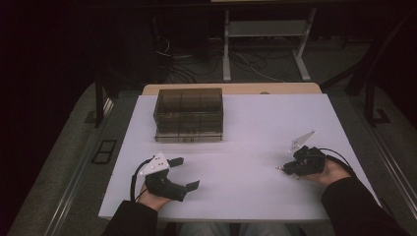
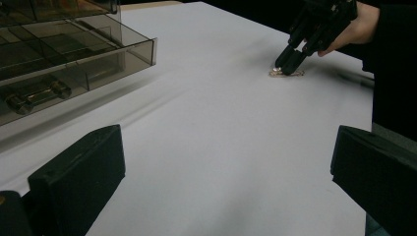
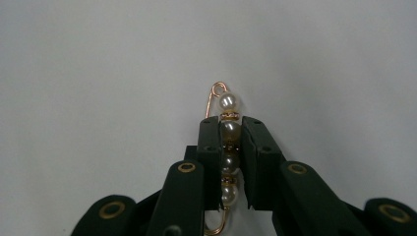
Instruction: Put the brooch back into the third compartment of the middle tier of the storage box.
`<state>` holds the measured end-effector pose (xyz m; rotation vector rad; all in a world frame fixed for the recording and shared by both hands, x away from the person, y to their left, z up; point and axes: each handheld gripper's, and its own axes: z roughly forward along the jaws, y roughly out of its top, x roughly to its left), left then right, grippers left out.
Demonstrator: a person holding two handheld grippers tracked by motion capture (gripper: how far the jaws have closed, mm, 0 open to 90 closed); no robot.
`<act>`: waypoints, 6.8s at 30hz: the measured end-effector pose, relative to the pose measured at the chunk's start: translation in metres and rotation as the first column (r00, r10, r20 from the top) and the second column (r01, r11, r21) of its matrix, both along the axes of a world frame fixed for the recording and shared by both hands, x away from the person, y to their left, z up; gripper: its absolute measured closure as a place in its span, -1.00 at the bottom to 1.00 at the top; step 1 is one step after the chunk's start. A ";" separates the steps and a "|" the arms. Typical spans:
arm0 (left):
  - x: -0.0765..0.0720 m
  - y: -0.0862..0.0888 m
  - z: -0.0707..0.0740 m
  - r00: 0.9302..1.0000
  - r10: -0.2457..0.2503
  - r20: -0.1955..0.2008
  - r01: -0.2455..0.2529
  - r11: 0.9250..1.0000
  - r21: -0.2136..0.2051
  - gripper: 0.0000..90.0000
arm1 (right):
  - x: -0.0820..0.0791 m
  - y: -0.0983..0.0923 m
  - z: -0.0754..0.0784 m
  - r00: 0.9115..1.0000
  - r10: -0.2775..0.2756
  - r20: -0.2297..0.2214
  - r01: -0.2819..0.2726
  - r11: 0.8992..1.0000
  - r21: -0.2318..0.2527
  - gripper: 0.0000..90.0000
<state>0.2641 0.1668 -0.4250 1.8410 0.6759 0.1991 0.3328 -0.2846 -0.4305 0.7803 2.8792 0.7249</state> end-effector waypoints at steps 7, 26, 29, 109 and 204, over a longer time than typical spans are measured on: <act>0.000 0.000 0.000 1.000 0.000 -0.001 0.000 1.000 -0.001 -1.00 | 0.003 -0.005 0.002 0.997 -0.058 -0.043 0.059 0.998 0.030 0.79; 0.000 0.000 0.000 1.000 0.002 -0.002 -0.002 1.000 -0.002 -1.00 | 0.004 -0.014 0.015 0.994 -0.074 -0.076 0.085 0.986 0.142 0.79; 0.000 0.000 0.000 1.000 0.003 -0.001 -0.003 1.000 -0.002 -1.00 | 0.005 -0.012 0.021 0.995 -0.067 -0.072 0.077 0.985 0.152 0.79; 0.000 0.001 0.001 1.000 0.001 0.003 -0.001 1.000 -0.011 -1.00 | 0.052 0.067 0.115 0.996 0.054 0.077 -0.070 0.972 0.225 0.79; 0.000 0.002 0.003 1.000 -0.011 0.013 0.012 1.000 -0.024 -1.00 | 0.126 0.214 0.087 0.981 0.168 0.100 -0.182 0.972 0.150 0.79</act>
